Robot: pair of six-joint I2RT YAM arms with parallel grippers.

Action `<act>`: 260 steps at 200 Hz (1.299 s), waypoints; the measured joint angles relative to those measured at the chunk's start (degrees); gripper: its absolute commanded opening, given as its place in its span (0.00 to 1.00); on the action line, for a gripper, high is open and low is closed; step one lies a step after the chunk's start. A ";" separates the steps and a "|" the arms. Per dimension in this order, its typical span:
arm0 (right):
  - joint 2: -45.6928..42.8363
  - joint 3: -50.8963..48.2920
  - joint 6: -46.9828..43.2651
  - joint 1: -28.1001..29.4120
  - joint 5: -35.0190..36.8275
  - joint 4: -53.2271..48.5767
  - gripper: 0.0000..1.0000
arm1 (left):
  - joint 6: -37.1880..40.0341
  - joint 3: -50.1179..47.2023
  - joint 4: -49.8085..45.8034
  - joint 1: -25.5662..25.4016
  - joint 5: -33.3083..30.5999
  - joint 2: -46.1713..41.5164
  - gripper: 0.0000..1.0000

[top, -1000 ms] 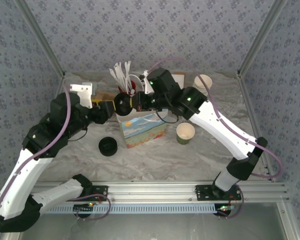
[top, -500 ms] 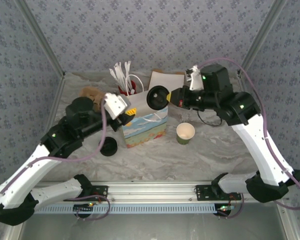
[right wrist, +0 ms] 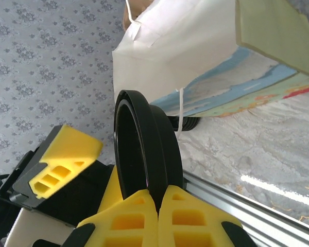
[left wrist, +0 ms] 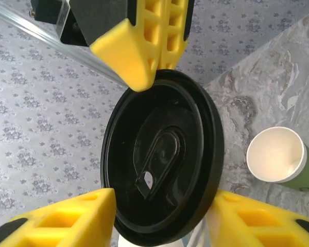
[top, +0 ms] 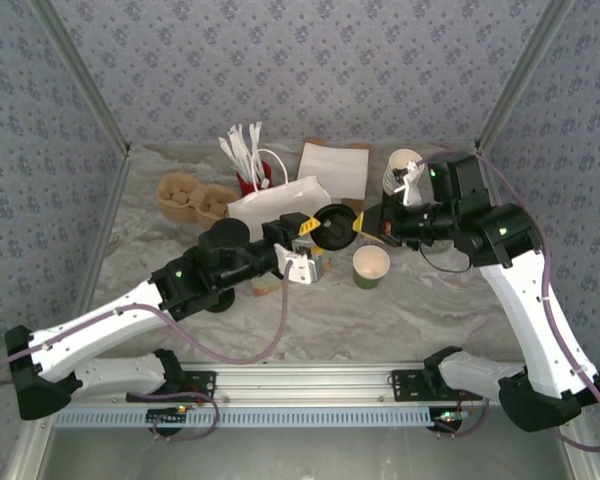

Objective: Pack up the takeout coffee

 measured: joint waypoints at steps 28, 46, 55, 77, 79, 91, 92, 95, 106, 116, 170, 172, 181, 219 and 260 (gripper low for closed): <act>-0.63 -0.92 0.22 -1.42 -0.90 0.57 0.07 | 1.73 -0.02 1.55 -0.07 -0.20 0.81 0.44; -0.85 -1.31 0.22 -2.16 -1.64 1.05 0.07 | 2.56 -0.11 2.21 -0.07 -0.28 0.85 0.40; -0.85 -1.38 0.24 -2.45 -1.88 1.22 0.07 | 2.78 -0.11 2.36 -0.07 -0.42 0.85 0.37; -0.83 -1.55 0.46 -2.99 -2.51 1.73 0.07 | 3.74 -0.11 2.43 -0.07 -0.46 1.05 0.30; -0.85 -1.62 0.46 -3.04 -2.60 1.79 0.07 | 3.80 -0.11 2.40 -0.07 -0.44 1.05 0.29; -0.85 -1.99 0.46 -3.43 -2.99 2.08 0.07 | 4.35 -0.11 2.25 -0.07 -0.48 1.27 0.27; -0.85 -2.01 0.46 -3.45 -2.99 2.08 0.07 | 4.33 -0.11 2.23 -0.07 -0.46 1.29 0.27; -0.83 -2.10 0.48 -3.56 -3.06 2.14 0.07 | 4.28 -0.11 2.21 -0.07 -0.48 1.36 0.27; -0.83 -2.36 0.59 -3.80 -3.19 2.19 0.08 | 4.68 -0.11 2.12 -0.11 -0.46 1.55 0.25; -0.83 -2.51 0.63 -3.96 -3.23 2.16 0.09 | 4.70 -0.11 1.97 -0.17 -0.46 1.68 0.23; -1.11 -3.23 0.33 -5.03 -3.80 2.19 0.35 | 2.78 0.28 0.44 -0.70 0.04 2.32 0.15; -1.16 -3.28 0.52 -5.09 -3.82 2.19 0.36 | 2.43 0.33 0.46 -0.72 0.13 2.36 0.15; -1.53 -3.61 0.42 -5.70 -3.78 2.12 0.40 | 1.36 0.57 0.46 -0.76 0.31 2.47 0.15; -4.09 -3.63 -1.01 -10.73 -2.86 1.03 0.53 | -5.77 2.89 0.42 -0.76 1.75 3.08 0.14; -6.23 0.15 -5.53 -23.39 -2.10 -2.75 0.53 | -20.26 7.50 0.42 -1.11 4.15 4.79 0.14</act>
